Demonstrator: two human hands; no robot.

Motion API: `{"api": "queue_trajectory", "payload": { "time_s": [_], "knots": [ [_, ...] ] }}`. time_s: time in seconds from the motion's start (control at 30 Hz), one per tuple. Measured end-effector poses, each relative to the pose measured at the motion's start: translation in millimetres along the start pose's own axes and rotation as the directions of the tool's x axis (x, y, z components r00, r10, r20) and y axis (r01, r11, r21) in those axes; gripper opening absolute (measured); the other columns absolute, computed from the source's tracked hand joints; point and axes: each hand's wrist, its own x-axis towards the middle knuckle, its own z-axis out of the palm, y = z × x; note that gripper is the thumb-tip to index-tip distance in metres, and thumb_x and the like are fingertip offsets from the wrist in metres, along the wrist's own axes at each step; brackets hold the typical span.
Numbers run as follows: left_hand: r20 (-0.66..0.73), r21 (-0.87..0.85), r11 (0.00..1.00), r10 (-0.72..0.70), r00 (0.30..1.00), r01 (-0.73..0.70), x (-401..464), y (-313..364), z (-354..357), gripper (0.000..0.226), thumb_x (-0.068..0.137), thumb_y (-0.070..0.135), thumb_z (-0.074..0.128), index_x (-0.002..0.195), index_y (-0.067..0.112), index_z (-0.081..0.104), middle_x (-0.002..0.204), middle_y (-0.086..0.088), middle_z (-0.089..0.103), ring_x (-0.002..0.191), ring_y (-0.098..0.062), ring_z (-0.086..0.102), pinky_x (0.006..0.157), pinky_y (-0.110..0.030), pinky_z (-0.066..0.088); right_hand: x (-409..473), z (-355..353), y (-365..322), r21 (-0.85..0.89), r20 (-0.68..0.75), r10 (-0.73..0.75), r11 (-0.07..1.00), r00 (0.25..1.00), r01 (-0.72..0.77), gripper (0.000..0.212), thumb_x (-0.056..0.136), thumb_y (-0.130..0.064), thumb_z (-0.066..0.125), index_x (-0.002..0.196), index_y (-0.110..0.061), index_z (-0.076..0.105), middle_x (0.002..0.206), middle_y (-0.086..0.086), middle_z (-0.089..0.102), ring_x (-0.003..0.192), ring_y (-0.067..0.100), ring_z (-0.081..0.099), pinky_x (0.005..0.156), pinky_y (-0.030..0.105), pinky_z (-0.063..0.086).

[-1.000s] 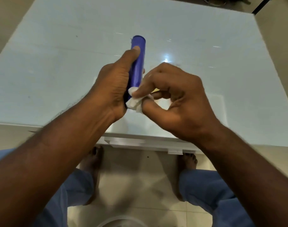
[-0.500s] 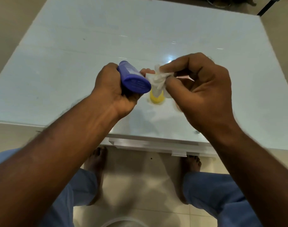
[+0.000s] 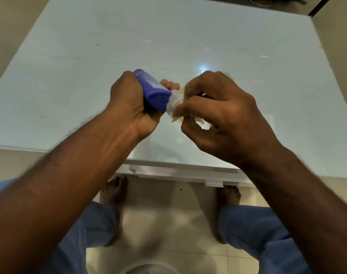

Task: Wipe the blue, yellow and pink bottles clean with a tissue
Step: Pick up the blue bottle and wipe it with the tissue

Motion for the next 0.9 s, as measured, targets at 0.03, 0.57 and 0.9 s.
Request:
{"api": "queue_trajectory", "payload": {
  "time_s": [0.03,0.57,0.9],
  "knots": [
    [-0.004,-0.007,1.0,0.01,1.0,-0.01,0.5,2.1,-0.1,0.024,0.105,0.015,0.049,0.126,0.004,0.055,0.1,-0.02,0.067,0.047,-0.026,0.071,0.051,-0.031,0.061,-0.6,-0.7,2.4,-0.015,0.007,0.02,1.0,1.0,-0.02,0.014,0.09,0.0,0.074,0.096,-0.008,0.083,0.103,0.016,0.071,0.091,0.038,0.069,0.065,0.052,0.059],
    [0.081,0.062,0.998,0.027,0.996,-0.032,-7.2,0.8,6.6,0.031,0.108,0.024,0.041,0.124,0.005,0.061,0.079,-0.014,0.074,0.056,-0.024,0.074,0.055,-0.032,0.061,5.6,-6.1,-2.6,0.193,-0.076,0.16,0.971,0.984,-0.143,0.007,0.088,-0.006,0.077,0.09,-0.008,0.083,0.097,0.011,0.071,0.095,0.008,0.067,0.081,0.023,0.056],
    [0.19,0.413,0.905,0.021,0.981,-0.1,-19.6,-24.0,6.0,0.027,0.109,0.036,0.05,0.112,0.015,0.067,0.083,-0.005,0.079,0.071,-0.02,0.077,0.066,-0.035,0.065,9.0,-6.1,6.4,0.404,-0.097,0.52,0.8,0.849,-0.444,0.012,0.1,-0.01,0.074,0.106,-0.019,0.078,0.109,-0.002,0.072,0.104,0.013,0.075,0.089,0.02,0.063]
  ]
}}
